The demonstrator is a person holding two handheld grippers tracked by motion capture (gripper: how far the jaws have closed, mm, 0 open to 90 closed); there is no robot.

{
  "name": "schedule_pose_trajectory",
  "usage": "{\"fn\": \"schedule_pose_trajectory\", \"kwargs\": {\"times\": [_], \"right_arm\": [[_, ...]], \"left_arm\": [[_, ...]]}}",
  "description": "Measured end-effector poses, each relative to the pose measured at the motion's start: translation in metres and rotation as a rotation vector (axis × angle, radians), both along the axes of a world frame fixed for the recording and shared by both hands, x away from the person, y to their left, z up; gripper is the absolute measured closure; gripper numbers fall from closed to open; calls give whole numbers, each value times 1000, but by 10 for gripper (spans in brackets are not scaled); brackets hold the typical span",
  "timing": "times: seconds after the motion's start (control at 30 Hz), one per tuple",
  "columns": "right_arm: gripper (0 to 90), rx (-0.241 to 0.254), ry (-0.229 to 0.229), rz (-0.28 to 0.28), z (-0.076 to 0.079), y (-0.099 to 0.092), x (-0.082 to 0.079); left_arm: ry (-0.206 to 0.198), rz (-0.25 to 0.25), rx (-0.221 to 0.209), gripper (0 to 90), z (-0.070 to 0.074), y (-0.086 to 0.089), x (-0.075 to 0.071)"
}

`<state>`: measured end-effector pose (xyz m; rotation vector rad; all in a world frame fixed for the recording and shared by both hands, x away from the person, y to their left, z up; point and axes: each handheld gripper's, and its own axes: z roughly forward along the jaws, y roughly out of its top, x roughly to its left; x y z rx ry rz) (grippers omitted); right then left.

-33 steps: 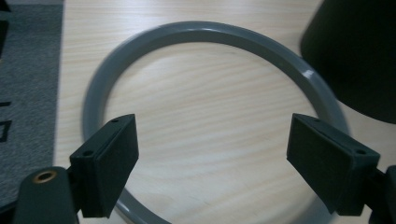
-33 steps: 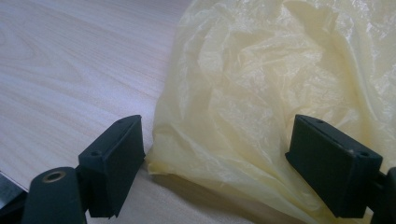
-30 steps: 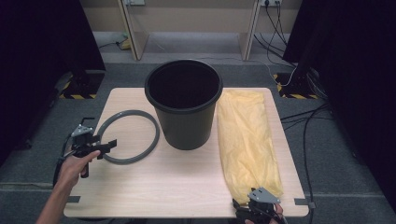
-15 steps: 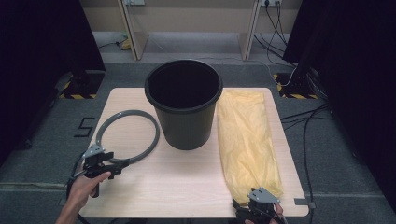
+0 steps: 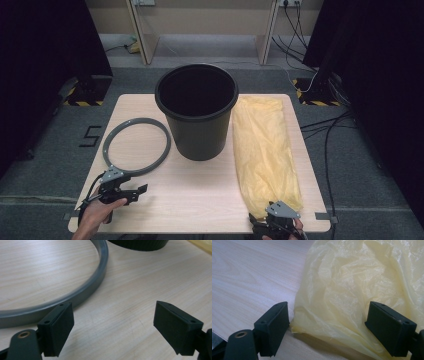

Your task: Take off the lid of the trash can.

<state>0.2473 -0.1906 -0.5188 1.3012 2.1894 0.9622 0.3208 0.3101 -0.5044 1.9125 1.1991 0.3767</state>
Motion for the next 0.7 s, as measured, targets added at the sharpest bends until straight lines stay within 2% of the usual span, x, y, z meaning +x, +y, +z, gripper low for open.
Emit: {"fn": "schedule_pose_trajectory", "kwargs": {"times": [0.1,0.37,0.47,0.6,0.7], "right_arm": [[187,1,0,-2,0,0,0],[187,1,-3,7,0,-1,0],[187,1,-5,7,0,-1,0],[187,3,-7,6,-1,-1,-1],[187,3,-7,8,-1,-1,-1]], "left_arm": [[9,-16,19,162,-4,-3,-3],[27,-43,19,162,-14,-7,-8],[26,-62,64,162,-17,-10,-9],[14,-73,99,158,-17,-13,-10],[-12,-88,152,154,-18,-16,-13]]}}
